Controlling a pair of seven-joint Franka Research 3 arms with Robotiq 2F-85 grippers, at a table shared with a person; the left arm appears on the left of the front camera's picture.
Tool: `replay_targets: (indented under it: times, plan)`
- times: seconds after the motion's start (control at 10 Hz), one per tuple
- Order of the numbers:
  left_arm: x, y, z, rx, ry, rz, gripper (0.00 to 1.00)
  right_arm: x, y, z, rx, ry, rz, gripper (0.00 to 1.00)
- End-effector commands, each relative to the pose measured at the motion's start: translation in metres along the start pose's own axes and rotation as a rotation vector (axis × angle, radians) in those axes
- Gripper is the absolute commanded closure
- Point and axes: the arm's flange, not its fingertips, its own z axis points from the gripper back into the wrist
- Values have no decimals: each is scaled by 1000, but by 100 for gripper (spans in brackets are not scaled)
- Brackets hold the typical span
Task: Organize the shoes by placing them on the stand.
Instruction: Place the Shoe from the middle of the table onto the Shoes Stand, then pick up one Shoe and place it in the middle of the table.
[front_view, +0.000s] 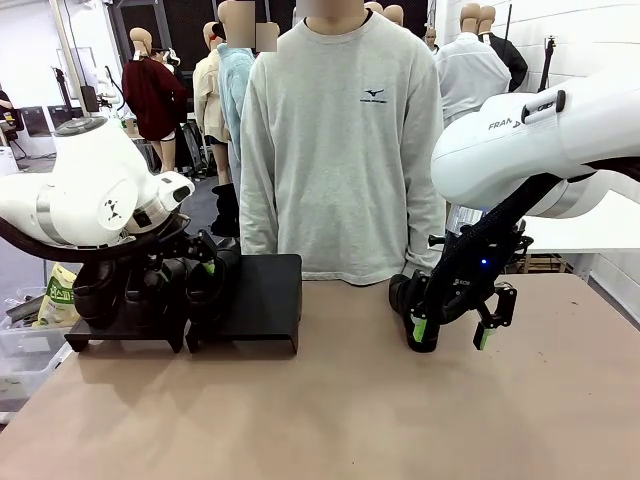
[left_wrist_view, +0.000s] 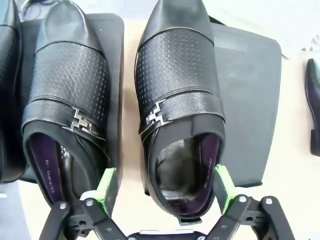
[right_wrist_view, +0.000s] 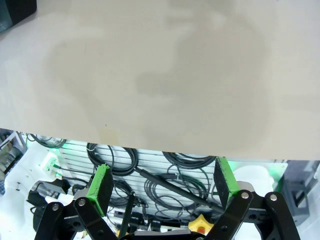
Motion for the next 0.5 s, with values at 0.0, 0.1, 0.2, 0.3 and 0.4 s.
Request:
replay_targets:
  times: [0.0,0.1,0.2,0.3,0.4]
  plan:
    - [-3,1,-15,-6,-9,20,0,3,0,3,-19,4,17,0]
    - [-3,1,-15,-6,-9,20,0,3,0,3,-19,4,17,0]
    - [-3,1,-15,-6,-9,20,0,3,0,3,-19,4,17,0]
    - [-3,1,-15,-6,-9,20,0,3,0,3,-19,4,17,0]
    - [-3,1,-15,-6,-9,20,0,3,0,3,-19,4,17,0]
